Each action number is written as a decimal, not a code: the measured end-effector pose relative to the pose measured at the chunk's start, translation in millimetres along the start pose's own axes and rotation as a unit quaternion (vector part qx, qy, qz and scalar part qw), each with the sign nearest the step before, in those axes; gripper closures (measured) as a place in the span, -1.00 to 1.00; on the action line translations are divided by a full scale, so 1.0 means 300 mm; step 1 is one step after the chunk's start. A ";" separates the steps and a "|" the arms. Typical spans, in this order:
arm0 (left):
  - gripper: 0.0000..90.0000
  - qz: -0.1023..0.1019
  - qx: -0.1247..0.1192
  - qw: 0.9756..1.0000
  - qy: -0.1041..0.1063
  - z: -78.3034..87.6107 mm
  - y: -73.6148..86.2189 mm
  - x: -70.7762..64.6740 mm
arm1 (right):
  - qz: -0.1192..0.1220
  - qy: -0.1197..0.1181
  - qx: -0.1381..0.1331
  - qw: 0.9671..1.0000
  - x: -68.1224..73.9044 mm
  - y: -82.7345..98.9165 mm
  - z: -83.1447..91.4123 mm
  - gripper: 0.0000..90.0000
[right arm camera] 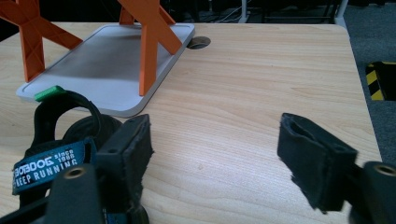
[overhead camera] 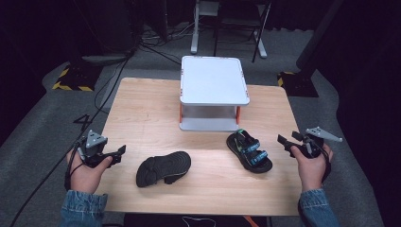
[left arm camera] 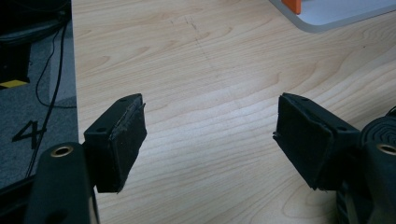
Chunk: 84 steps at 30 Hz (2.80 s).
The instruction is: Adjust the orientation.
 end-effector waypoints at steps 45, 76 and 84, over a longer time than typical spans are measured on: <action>-0.42 0.026 -0.022 0.999 -0.023 0.143 0.073 0.026 | 0.102 -0.165 0.024 0.981 0.539 -0.066 -0.059 -0.49; -0.40 0.046 0.001 0.999 -0.017 0.123 0.146 0.066 | 0.336 -0.353 0.051 0.872 1.177 0.201 -0.084 -0.72; -0.40 0.044 0.002 0.999 -0.016 0.116 0.144 0.063 | 0.325 -0.351 0.055 0.877 1.194 0.218 -0.107 -0.72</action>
Point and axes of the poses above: each handheld gripper's, and its own axes: z roughly backward along the jaws, y roughly out of its underside, x roughly to its left, the point moved 9 cm from there along -z, roughly forward along the jaws, and after that the axes turned 8 degrees about y, right-handed, at the moved point
